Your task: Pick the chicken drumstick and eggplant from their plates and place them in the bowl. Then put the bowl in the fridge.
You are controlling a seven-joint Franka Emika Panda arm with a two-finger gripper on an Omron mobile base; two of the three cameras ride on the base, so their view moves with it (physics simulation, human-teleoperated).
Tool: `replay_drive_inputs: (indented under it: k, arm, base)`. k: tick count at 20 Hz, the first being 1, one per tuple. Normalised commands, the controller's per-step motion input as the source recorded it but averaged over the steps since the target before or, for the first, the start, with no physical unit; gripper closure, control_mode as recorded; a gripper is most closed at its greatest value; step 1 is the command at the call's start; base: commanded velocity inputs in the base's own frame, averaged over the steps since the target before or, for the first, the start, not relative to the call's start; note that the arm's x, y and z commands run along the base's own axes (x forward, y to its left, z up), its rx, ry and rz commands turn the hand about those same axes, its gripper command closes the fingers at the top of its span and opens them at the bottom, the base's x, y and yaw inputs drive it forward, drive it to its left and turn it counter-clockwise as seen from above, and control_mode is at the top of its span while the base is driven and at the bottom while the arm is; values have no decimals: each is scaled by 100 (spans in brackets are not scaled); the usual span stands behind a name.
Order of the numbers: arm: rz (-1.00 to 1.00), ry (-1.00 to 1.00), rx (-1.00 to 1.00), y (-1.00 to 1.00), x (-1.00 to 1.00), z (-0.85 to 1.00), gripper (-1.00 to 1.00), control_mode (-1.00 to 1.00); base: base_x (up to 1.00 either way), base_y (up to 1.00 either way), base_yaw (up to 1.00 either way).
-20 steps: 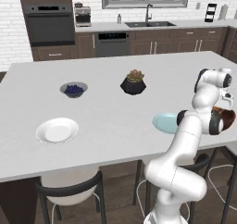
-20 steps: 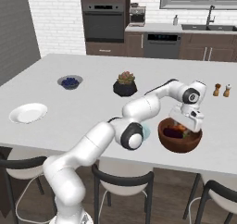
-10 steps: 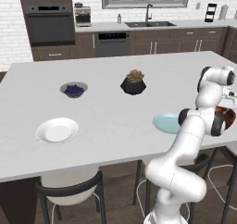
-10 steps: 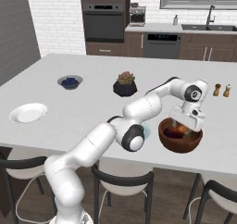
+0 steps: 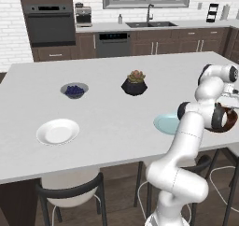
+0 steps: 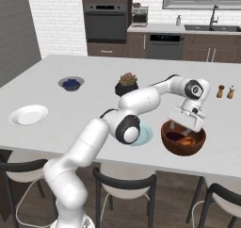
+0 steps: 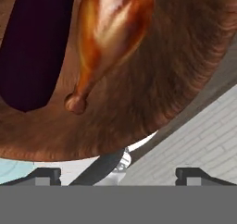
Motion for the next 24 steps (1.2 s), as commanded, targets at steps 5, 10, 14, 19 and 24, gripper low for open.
replay_drive_inputs:
  k: [5, 10, 14, 19, 24]
  arm:
    - [12, 0, -30, 68, -63, 11, -100, -100]
    - [37, 0, -19, 30, -65, 10, -100, -100]
    - [37, -1, -4, 3, -19, 2, -100, -100]
    - [33, 0, 1, 1, 38, 7, -100, -100]
    - [38, 0, 3, 0, 30, 16, -100, -100]
  base:
    - [0, 0, 0]
    - [0, 0, 0]
    - [0, 0, 0]
    - [0, 0, 0]
    - [0, 0, 0]
